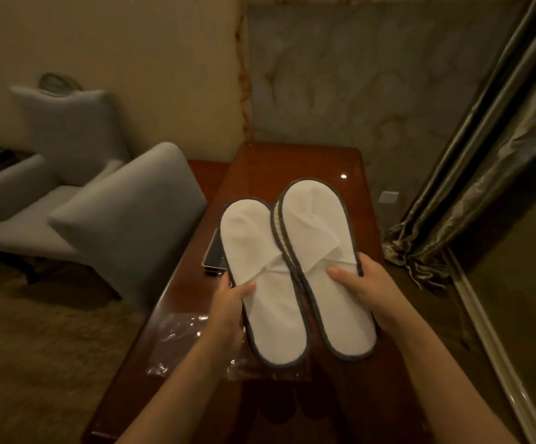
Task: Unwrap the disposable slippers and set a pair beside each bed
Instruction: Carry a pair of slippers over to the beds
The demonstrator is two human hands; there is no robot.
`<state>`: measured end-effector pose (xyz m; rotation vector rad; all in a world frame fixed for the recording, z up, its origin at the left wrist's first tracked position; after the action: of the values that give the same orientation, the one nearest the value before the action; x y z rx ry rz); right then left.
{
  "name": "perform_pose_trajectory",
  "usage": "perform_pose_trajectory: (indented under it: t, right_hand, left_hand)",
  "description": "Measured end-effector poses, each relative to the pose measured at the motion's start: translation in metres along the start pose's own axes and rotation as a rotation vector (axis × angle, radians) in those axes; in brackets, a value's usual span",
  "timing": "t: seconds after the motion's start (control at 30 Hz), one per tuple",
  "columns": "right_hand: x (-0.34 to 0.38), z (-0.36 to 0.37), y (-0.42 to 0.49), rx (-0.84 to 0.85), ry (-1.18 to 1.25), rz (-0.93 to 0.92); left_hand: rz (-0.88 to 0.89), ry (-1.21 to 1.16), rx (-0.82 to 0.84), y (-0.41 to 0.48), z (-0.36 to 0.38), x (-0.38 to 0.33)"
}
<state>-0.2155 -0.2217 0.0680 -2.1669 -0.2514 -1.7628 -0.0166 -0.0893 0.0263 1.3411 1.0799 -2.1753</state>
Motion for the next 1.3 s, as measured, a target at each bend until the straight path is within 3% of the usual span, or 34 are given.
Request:
perform_pose_trajectory:
  t: [0.27, 0.67, 0.93, 1.3]
  right_hand:
    - [0.042, 0.161, -0.046, 0.329, 0.062, 0.028]
    - [0.061, 0.498, -0.205, 0.890, 0.011, 0.069]
    - [0.057, 0.697, -0.293, 0.999, -0.086, 0.091]
    - [0.034, 0.885, -0.309, 1.128, -0.113, 0.233]
  left_hand:
    - [0.192, -0.164, -0.256, -0.050, -0.153, -0.068]
    - [0.325, -0.352, -0.813, -0.145, -0.486, -0.108]
    - [0.378, -0.371, -0.947, -0.174, -0.671, -0.137]
    - [0.308, -0.450, -1.087, -0.126, -0.827, -0.147]
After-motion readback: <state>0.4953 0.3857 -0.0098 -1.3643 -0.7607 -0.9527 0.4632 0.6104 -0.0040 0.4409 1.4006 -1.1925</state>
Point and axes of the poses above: each hand's wrist, its own y-axis towards the middle knuckle, its own z-axis out of the palm, x = y × z, the point moved 9 cm from there along y, towards the middle knuckle, and after that the axes turned 8 degrees about -x, right-handed, at the moved point
